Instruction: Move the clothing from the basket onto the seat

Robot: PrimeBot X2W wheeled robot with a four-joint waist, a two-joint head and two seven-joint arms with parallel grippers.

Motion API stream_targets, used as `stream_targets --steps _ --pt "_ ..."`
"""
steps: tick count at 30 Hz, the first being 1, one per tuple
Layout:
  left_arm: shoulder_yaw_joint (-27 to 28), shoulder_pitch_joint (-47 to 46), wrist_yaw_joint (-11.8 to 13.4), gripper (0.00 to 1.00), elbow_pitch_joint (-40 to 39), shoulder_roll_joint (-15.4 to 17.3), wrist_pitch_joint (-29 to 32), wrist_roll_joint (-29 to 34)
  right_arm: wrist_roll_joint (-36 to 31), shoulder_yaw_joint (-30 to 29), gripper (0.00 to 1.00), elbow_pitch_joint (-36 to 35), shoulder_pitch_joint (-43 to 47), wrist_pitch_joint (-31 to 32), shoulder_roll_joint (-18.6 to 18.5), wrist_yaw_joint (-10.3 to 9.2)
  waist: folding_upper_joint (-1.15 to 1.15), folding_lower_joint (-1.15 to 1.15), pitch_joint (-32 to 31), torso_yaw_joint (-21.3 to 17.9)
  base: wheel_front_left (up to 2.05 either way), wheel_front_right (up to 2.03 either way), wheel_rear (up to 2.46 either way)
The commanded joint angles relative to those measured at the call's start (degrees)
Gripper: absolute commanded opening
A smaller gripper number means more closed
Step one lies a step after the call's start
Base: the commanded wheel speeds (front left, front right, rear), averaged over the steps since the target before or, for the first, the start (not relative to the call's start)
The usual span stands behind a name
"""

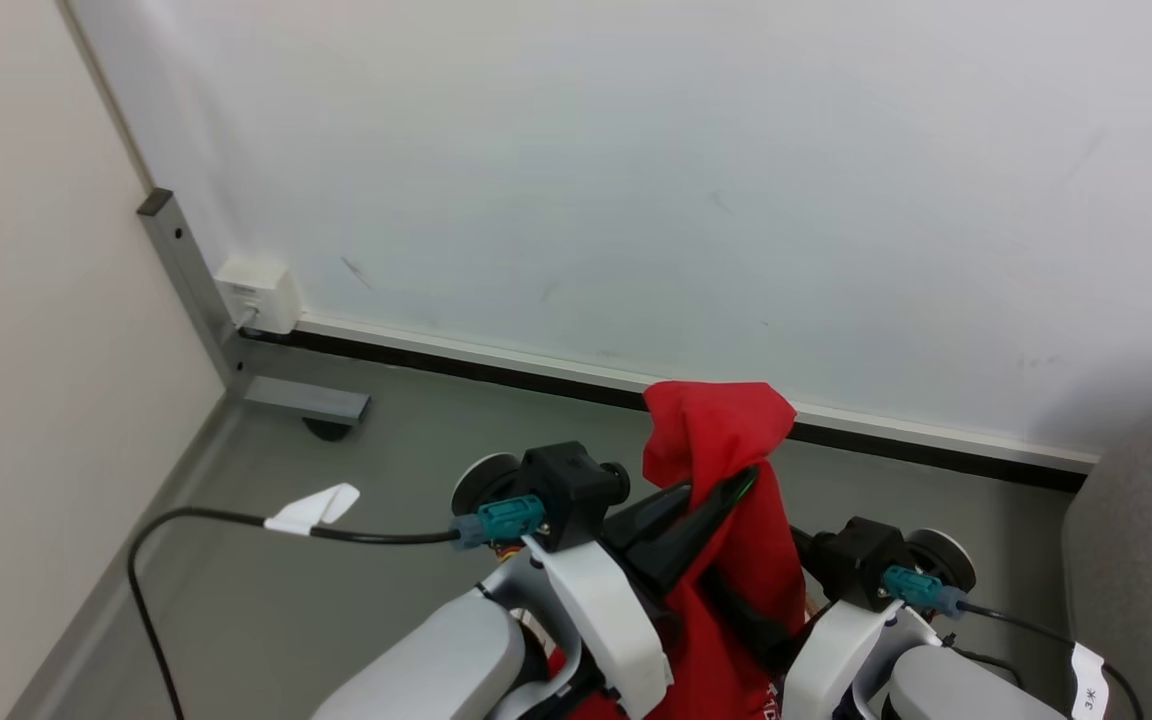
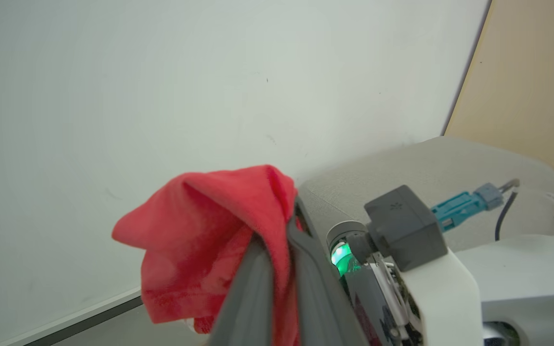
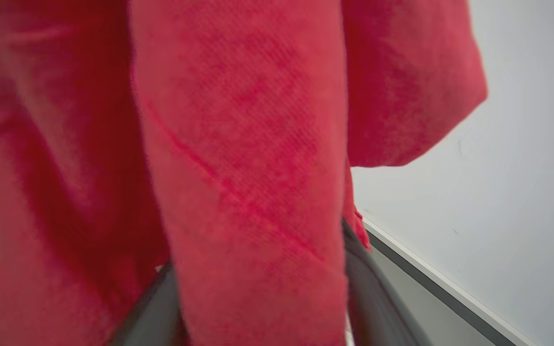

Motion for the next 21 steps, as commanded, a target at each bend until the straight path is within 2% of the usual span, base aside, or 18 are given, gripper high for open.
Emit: stream_targets --steps 1,4,5,6,7,12,21 --pt "0.02 -0.65 -0.13 0.00 -0.19 -0.08 -0.26 -0.16 1.33 0.82 1.00 0.89 -1.17 0.04 -0.14 -0.12 0.00 0.00 -0.24 0.62 0.00 0.00 0.00" --pt "-0.10 -0.39 -0.13 0.00 -0.07 -0.01 -0.37 -0.38 2.11 1.22 1.00 1.20 -1.58 0.04 0.02 -0.12 0.00 0.00 -0.27 0.77 0.00 0.00 0.00" --pt "-0.13 -0.27 -0.10 0.00 0.00 0.07 -0.40 -0.48 2.40 1.26 0.58 1.30 -1.70 0.03 0.11 -0.12 0.00 0.00 -0.27 0.78 0.00 0.00 0.00" --pt "-0.15 -0.17 -0.07 0.00 0.07 0.15 -0.42 -0.54 2.69 1.31 0.34 1.50 -1.80 0.03 0.15 -0.12 0.00 0.00 -0.27 0.76 0.00 0.00 0.00" --pt "-0.15 -0.10 0.00 0.00 0.14 0.23 -0.43 -0.53 2.85 1.19 0.00 1.57 -1.96 0.03 0.21 -0.12 0.00 0.00 -0.27 0.70 0.00 0.00 0.00" --pt "0.32 0.37 0.66 0.00 0.74 0.58 -0.54 -1.08 3.06 0.00 0.00 0.61 -1.82 0.03 -0.06 -0.12 0.00 0.00 -0.29 0.11 0.00 0.00 0.00" --pt "1.39 1.72 1.88 0.00 2.89 1.82 -1.34 -2.01 1.43 -6.54 0.00 -3.68 1.71 0.03 -1.54 -0.12 0.00 0.00 -0.08 -2.39 0.00 0.00 0.00"
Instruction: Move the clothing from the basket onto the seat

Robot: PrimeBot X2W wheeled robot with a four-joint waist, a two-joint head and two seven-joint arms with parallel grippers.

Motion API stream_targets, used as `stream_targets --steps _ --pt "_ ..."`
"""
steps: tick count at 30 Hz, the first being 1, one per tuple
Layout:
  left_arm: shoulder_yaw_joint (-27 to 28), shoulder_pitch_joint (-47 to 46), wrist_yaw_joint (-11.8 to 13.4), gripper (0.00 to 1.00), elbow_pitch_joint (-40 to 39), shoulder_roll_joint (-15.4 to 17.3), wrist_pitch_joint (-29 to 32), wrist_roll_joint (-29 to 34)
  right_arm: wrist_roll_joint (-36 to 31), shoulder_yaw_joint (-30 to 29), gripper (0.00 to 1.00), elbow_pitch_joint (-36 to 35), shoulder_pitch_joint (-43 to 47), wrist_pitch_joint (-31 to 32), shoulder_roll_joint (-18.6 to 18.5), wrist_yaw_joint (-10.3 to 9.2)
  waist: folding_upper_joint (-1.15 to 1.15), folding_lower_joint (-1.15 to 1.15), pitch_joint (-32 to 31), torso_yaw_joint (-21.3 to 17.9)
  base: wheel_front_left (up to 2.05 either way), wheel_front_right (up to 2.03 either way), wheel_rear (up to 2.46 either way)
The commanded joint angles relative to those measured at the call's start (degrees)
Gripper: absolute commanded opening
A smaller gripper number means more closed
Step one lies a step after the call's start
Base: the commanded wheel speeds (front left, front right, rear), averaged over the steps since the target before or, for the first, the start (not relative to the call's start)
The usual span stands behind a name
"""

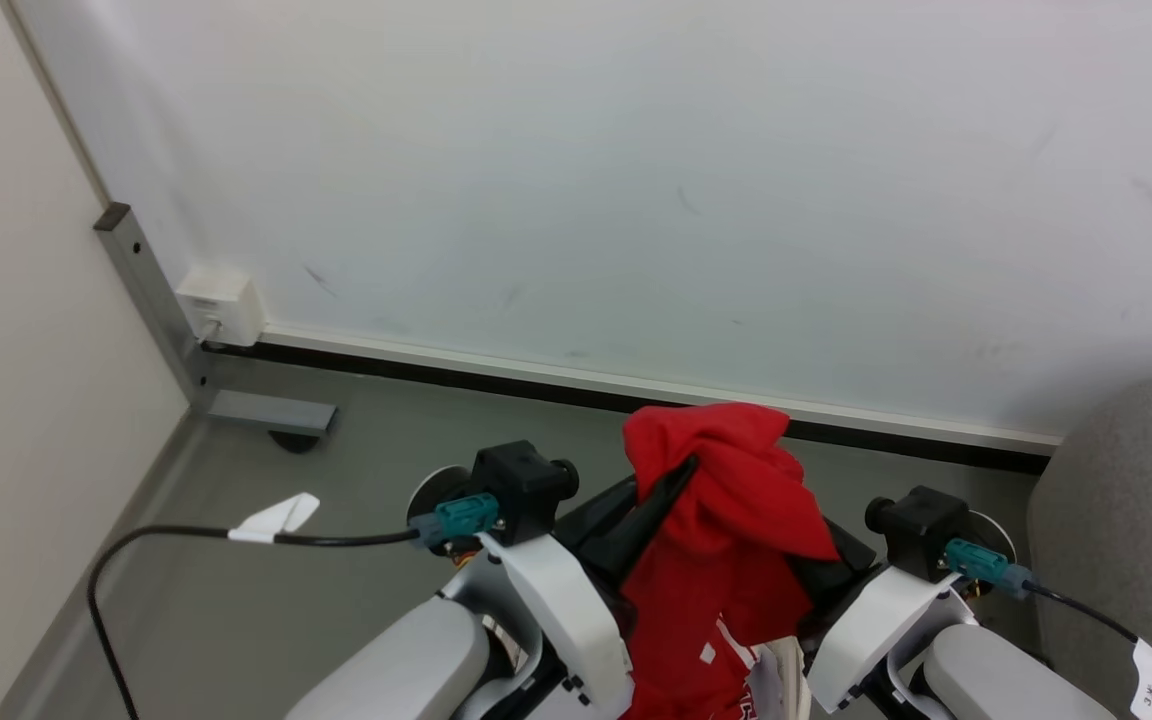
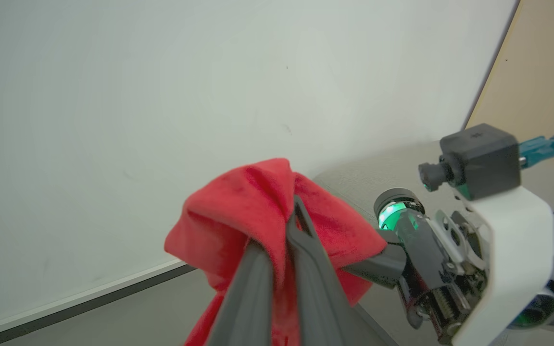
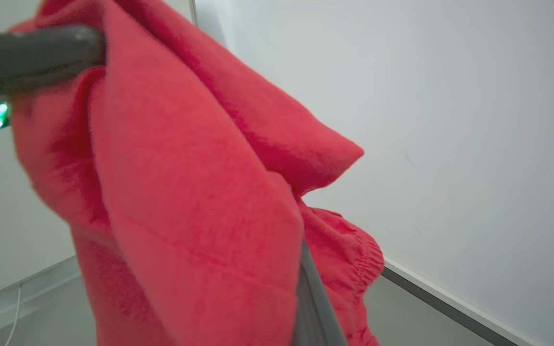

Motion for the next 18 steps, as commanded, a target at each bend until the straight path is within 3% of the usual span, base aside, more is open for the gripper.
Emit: stream_targets --steps 1,5,6,7,8,18 --pt "0.15 0.96 0.18 0.00 0.39 0.30 -0.23 -1.02 -0.44 -1.00 0.00 -0.65 0.97 0.01 -0.17 -0.12 0.00 0.00 0.07 -0.75 0.00 0.00 0.00" --pt "0.15 1.67 0.04 0.00 0.39 0.34 -0.54 -1.68 0.12 -3.46 0.00 -1.94 2.36 0.02 0.25 -0.12 0.00 0.00 0.19 -2.58 0.00 0.00 0.00" --pt "0.17 1.91 -0.03 0.16 0.29 0.28 -0.56 -1.78 0.19 -4.02 0.00 -2.27 2.52 0.02 0.34 -0.12 0.00 0.00 0.21 -3.06 0.00 0.00 0.00" --pt "0.10 2.08 -0.02 0.46 0.22 0.31 -0.54 -1.84 0.26 -4.69 0.00 -2.51 2.71 0.01 0.41 -0.12 0.00 0.00 0.25 -3.57 0.00 0.00 0.00" --pt "0.02 2.15 0.05 1.00 0.11 0.37 -0.55 -1.87 0.31 -5.33 0.00 -2.66 2.95 0.01 0.47 -0.12 0.00 0.00 0.32 -4.09 0.00 0.00 0.00" --pt "-0.95 3.06 0.30 1.00 -0.75 1.11 -0.97 -1.43 -1.83 -12.87 0.00 -5.97 3.44 0.01 -0.62 -0.12 0.00 0.00 1.37 -10.37 0.00 0.00 0.00"
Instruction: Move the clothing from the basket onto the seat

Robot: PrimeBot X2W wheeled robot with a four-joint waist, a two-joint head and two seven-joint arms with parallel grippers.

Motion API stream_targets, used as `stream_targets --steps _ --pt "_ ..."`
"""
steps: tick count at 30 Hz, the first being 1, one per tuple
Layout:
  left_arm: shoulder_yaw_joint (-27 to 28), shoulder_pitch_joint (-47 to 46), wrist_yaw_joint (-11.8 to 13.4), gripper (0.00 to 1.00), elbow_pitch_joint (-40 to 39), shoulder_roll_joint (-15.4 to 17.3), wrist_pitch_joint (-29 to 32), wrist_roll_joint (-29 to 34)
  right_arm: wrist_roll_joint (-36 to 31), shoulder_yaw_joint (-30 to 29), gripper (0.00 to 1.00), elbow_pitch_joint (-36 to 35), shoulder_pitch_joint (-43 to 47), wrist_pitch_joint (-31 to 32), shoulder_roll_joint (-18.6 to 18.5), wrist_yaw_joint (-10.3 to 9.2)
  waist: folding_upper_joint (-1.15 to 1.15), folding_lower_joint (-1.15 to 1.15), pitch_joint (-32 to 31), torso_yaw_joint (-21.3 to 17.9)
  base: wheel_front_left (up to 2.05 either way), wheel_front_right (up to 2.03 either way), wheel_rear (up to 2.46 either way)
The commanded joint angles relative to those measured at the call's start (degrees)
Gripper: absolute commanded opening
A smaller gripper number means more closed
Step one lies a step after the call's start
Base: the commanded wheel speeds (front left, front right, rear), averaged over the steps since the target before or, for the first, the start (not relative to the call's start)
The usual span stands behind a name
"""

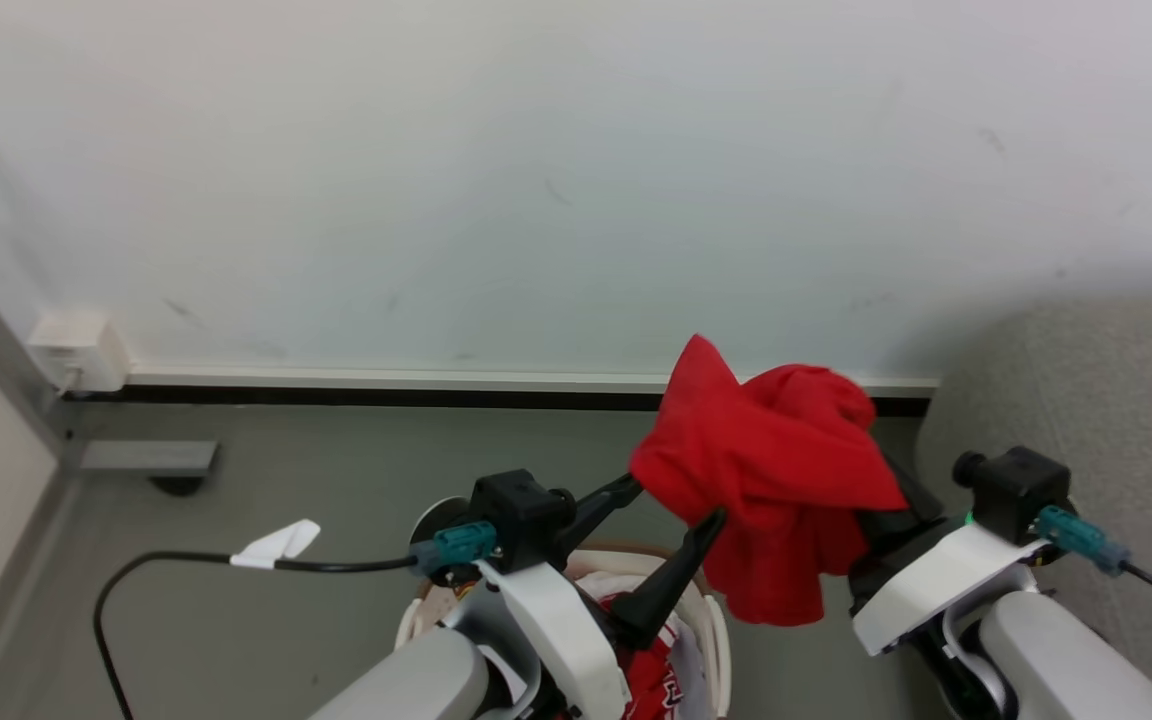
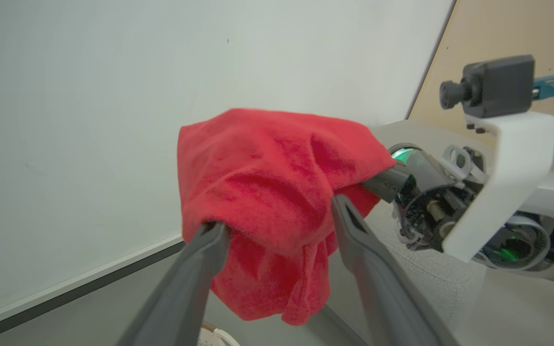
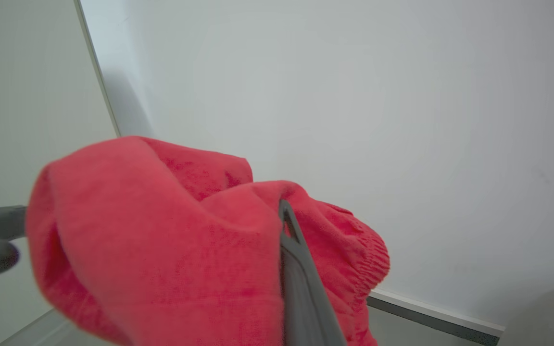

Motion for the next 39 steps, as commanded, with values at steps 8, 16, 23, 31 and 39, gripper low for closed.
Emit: stream_targets --steps 8,16,23,31,39 --pt "-0.14 0.50 0.53 1.00 -0.25 0.95 -1.62 1.32 -3.57 -7.38 0.00 -2.86 0.69 0.00 -3.04 -0.12 0.00 0.00 2.26 -7.38 0.00 0.00 0.00" --pt "-0.59 -1.25 0.58 1.00 -0.15 1.64 -2.83 2.82 -5.93 -12.06 0.00 -6.13 1.89 0.01 -3.66 -0.12 0.00 0.00 4.97 -13.49 0.00 0.00 0.00" --pt "-1.63 -2.77 0.15 1.00 0.52 2.70 -3.95 5.32 -5.84 -12.82 0.00 -8.30 3.21 0.01 -3.68 -0.12 0.00 0.00 6.40 -18.69 0.00 0.00 0.00" --pt "-2.15 -3.83 0.32 1.00 1.89 2.83 -4.73 5.77 -6.73 -14.18 0.00 -10.64 5.05 0.01 -3.40 -0.12 0.00 0.00 7.67 -22.44 0.00 0.00 0.00" --pt "-2.66 -5.06 0.14 1.00 1.50 3.36 -4.13 6.26 -7.45 -16.56 0.00 -11.88 4.53 0.01 -3.00 -0.12 0.00 0.00 10.10 -23.67 0.00 0.00 0.00"
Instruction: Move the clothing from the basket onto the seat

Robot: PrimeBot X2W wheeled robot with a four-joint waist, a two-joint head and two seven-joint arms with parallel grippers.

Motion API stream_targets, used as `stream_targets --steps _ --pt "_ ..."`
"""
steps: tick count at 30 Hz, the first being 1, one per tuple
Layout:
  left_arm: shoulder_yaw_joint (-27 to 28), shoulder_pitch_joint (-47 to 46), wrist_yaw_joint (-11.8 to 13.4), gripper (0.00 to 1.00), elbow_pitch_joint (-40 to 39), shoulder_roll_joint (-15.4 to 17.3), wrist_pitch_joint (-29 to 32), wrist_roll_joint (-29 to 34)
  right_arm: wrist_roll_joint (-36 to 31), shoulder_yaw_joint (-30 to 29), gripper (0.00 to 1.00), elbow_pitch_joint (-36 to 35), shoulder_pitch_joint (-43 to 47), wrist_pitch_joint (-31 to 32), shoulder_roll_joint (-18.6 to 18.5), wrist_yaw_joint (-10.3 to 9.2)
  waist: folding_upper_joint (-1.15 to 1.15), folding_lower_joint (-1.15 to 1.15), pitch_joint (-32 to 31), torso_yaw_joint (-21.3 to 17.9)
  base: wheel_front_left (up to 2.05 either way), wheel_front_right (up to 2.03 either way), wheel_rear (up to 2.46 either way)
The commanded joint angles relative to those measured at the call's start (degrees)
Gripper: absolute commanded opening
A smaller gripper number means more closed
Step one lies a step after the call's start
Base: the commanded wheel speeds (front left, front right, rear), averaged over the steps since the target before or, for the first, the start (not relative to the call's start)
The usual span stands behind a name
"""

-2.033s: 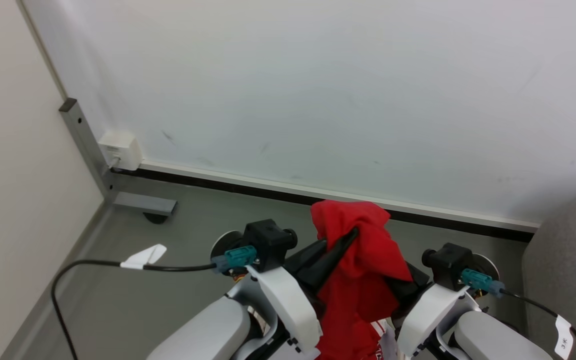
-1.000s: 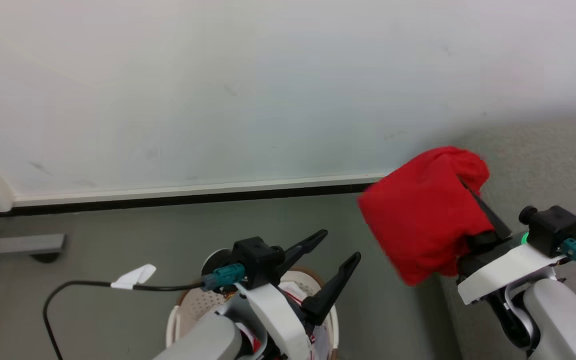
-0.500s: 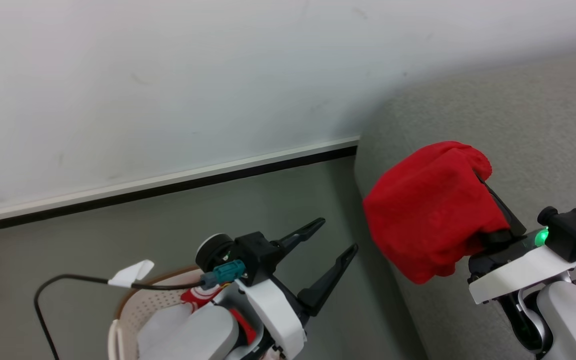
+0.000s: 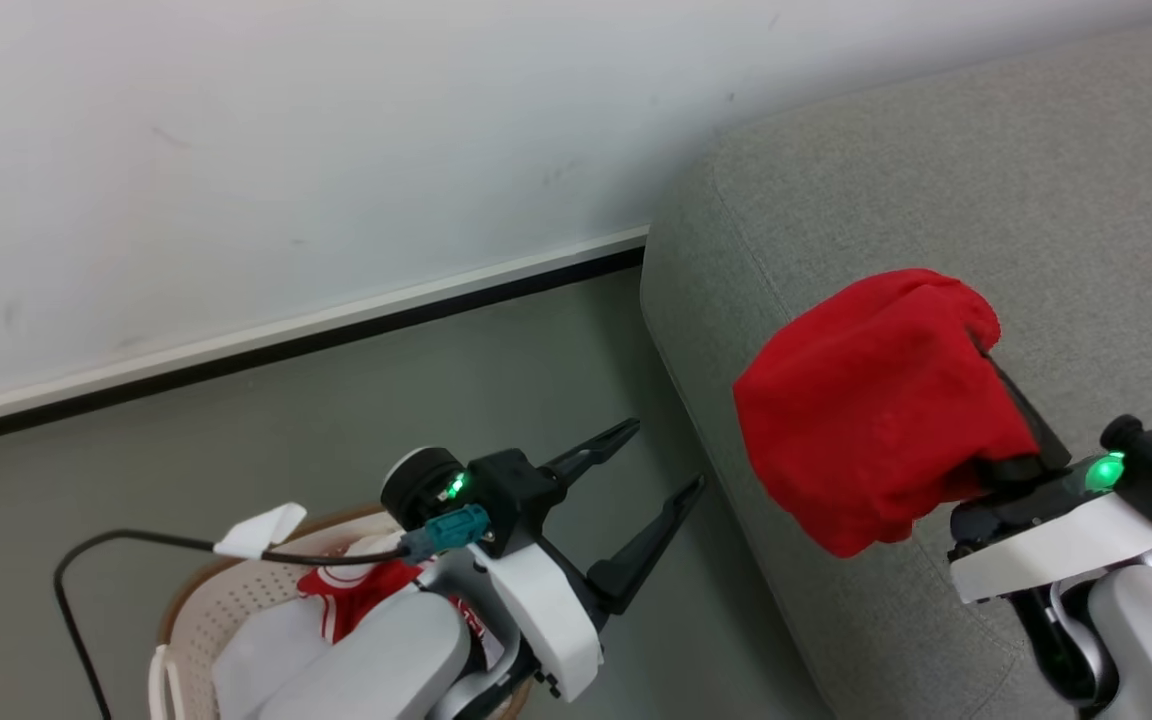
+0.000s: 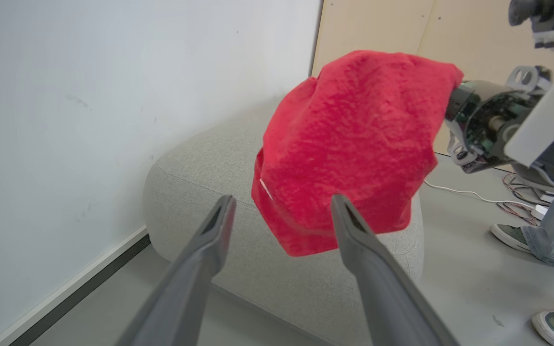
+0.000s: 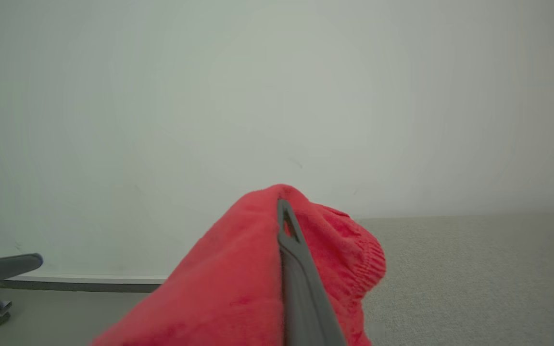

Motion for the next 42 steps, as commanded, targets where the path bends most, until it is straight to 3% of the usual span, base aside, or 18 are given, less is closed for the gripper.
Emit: stream_targets --steps 1,8,19,28,35,42 --pt "-0.11 -0.78 -0.06 1.00 -0.40 0.25 0.26 0.42 -0.36 -1.44 0.00 -0.24 -0.72 0.02 -0.30 -0.12 -0.01 0.00 1.05 -0.03 0.00 0.00 0.00" --pt "-0.38 -3.40 -0.32 1.00 -2.27 1.30 1.58 1.36 -1.25 -7.41 0.00 -1.04 -4.28 0.02 -1.36 -0.12 -0.01 0.00 6.23 1.69 0.00 0.00 0.00" --pt "-0.54 -9.75 -0.87 1.00 -6.69 4.46 4.15 4.71 -2.35 -22.85 0.00 -2.34 -10.83 0.02 -4.22 -0.12 -0.01 0.00 18.64 4.80 0.00 0.00 0.00" --pt "-2.28 -16.51 -2.27 1.00 -9.79 4.75 5.89 7.39 -2.84 -33.06 0.00 5.76 -18.99 0.03 -8.30 -0.12 -0.01 0.00 28.90 8.50 0.00 0.00 0.00" --pt "-2.53 -18.51 -2.47 1.00 -9.08 3.91 4.83 7.33 -2.81 -36.17 0.00 13.30 -23.87 0.03 -12.42 -0.12 -0.01 0.00 32.34 11.84 0.00 0.00 0.00" --pt "-2.63 -18.42 -2.32 1.00 -7.46 3.36 3.21 6.77 -3.13 -32.10 0.00 24.23 -27.40 3.39 -15.77 -0.12 -0.01 0.00 33.15 14.11 0.00 0.00 0.00"
